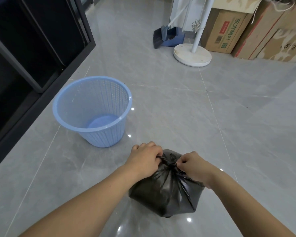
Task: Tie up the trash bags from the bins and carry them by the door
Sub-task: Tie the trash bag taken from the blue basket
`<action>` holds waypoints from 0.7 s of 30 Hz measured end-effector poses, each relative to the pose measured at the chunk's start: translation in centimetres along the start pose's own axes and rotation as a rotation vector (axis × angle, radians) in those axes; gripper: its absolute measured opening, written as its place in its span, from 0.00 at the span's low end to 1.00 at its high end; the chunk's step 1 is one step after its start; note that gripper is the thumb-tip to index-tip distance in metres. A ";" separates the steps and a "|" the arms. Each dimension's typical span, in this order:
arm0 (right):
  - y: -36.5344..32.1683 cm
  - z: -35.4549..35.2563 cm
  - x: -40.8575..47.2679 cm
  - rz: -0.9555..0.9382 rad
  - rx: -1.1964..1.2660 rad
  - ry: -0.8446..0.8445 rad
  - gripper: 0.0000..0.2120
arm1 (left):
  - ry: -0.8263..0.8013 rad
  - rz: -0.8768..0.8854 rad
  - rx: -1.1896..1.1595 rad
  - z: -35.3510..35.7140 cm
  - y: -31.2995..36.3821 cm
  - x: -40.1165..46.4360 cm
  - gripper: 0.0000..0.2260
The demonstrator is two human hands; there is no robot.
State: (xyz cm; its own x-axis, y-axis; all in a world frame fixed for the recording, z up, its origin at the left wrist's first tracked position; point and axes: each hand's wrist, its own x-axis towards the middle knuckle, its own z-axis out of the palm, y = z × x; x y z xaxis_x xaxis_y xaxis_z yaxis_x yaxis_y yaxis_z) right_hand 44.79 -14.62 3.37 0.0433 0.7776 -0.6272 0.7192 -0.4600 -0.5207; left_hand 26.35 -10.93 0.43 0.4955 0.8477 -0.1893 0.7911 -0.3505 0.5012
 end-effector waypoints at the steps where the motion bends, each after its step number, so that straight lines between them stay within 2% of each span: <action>1: 0.0 -0.4 -0.2 0.030 0.169 -0.106 0.13 | -0.005 -0.008 0.008 0.0 -0.3 0.1 0.05; 3: 0.1 -1.0 -0.4 0.089 0.512 -0.282 0.12 | -0.013 -0.022 -0.007 0.2 -0.6 0.2 0.07; 6: 0.3 -0.8 -0.6 0.112 0.714 -0.329 0.10 | -0.009 -0.027 -0.037 0.6 -0.4 0.3 0.10; 11: 0.9 -0.3 -0.6 0.074 0.809 -0.307 0.08 | 0.100 -0.002 -0.094 0.2 -0.5 -0.6 0.11; 15: 1.0 -0.1 -0.3 0.097 0.827 -0.194 0.09 | 0.191 0.102 -0.062 0.0 -1.0 -2.5 0.16; 21: 0.3 0.6 -0.5 0.127 0.816 -0.103 0.10 | 0.316 0.106 -0.012 1.4 -0.7 -4.6 0.15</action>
State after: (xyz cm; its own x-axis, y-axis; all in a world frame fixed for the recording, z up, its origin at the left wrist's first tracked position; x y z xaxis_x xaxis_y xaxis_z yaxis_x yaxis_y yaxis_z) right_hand 44.55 -15.43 3.17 -0.0016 0.6742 -0.7386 -0.0177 -0.7385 -0.6741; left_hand 24.06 -15.16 -0.26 0.4380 0.8889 0.1345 0.7360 -0.4405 0.5140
